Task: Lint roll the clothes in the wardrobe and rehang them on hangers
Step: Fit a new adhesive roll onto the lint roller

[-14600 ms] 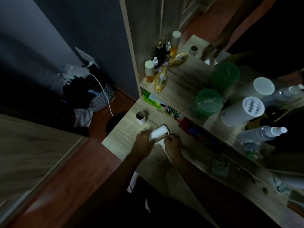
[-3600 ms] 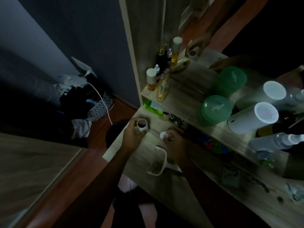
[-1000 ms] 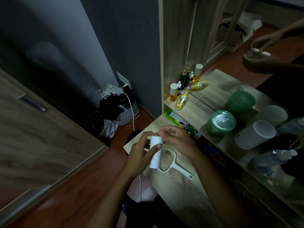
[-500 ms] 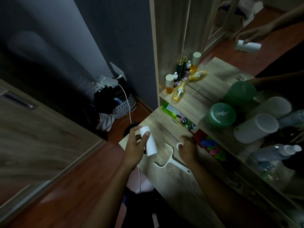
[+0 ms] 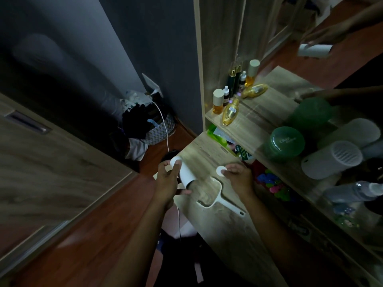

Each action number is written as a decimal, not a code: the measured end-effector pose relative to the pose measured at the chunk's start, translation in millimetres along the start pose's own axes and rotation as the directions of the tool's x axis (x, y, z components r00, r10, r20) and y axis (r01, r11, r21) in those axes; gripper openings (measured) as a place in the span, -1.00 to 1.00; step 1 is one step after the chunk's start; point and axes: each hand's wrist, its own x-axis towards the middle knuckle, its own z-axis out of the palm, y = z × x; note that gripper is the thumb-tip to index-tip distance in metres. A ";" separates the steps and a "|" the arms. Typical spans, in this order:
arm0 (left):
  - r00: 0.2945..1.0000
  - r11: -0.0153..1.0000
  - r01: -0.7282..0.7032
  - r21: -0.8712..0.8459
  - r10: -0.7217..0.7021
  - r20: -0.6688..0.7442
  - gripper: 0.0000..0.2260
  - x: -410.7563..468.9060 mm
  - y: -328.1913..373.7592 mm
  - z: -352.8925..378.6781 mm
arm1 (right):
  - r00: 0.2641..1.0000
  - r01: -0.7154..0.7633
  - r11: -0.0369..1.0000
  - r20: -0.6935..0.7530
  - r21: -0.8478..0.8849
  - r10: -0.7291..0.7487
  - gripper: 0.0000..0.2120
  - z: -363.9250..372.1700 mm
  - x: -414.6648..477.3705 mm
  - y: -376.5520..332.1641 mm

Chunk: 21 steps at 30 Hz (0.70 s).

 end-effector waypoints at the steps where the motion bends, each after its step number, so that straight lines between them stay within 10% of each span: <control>1: 1.000 1.000 -0.002 -0.003 0.002 -0.013 -0.60 0.6 0.0 -0.7 | 0.999 -0.018 0.991 0.047 0.135 0.011 -0.84 -1.3 -9.7 -14.8; 8: 0.997 1.000 0.009 -0.011 -0.010 -0.078 -0.62 0.5 1.4 2.0 | 0.860 0.140 0.972 0.463 0.188 -0.213 -0.87 0.4 -71.1 -61.2; 21: 0.999 1.000 -0.025 -0.012 0.024 -0.029 -0.62 -8.5 9.2 1.6 | 0.882 0.367 0.923 0.274 0.115 -0.385 -0.88 20.0 -78.9 -52.6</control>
